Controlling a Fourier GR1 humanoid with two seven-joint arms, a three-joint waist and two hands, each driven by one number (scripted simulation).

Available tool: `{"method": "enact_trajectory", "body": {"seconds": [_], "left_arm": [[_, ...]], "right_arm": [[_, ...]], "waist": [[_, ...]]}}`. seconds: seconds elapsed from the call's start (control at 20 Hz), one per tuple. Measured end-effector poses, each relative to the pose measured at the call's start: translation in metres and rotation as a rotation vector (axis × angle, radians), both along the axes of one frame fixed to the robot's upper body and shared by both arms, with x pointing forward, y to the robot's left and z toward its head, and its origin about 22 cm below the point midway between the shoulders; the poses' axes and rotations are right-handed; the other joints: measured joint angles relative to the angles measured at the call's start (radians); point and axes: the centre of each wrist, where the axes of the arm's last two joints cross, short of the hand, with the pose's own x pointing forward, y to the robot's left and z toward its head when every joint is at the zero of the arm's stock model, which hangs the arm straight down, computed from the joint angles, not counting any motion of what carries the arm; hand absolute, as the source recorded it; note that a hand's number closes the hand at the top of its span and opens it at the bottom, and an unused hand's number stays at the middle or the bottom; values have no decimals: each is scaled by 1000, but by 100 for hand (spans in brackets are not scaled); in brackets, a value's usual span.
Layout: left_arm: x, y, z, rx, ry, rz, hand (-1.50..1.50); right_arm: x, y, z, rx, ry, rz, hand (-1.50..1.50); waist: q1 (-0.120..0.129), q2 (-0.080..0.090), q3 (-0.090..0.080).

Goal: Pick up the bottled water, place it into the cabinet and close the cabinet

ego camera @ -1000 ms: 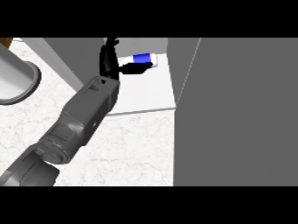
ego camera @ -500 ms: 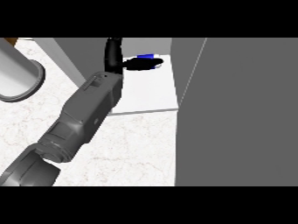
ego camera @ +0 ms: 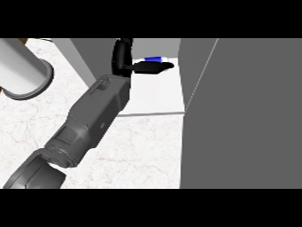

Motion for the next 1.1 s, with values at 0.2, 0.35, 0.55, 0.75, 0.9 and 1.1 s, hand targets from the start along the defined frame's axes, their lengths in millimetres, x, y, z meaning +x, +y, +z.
{"method": "enact_trajectory", "body": {"seconds": [0.2, 0.35, 0.55, 0.75, 0.9, 1.1], "left_arm": [[-6, -6, -5, -27, 0, -30, -150], [-15, -7, -13, -57, 6, -58, -150], [-33, -8, -29, -108, 14, -135, -150], [-56, -14, -40, -181, 17, -225, -150], [-76, -18, -47, -223, 9, -289, -150], [-102, -18, -48, -263, -10, -340, -150]], "right_arm": [[0, 8, 0, 36, 17, -6, -150], [-1, 12, 0, 49, 22, -12, -150], [-1, 13, 0, 49, 24, -30, -150], [1, 18, 0, 56, 22, -25, -150], [1, 19, 2, 55, 23, -37, -150], [1, 19, 2, 43, 18, -37, -150]], "waist": [[15, -9, 0], [24, -14, 0], [35, -19, 0], [39, -19, 0], [47, -20, 0], [49, -20, 1]]}}
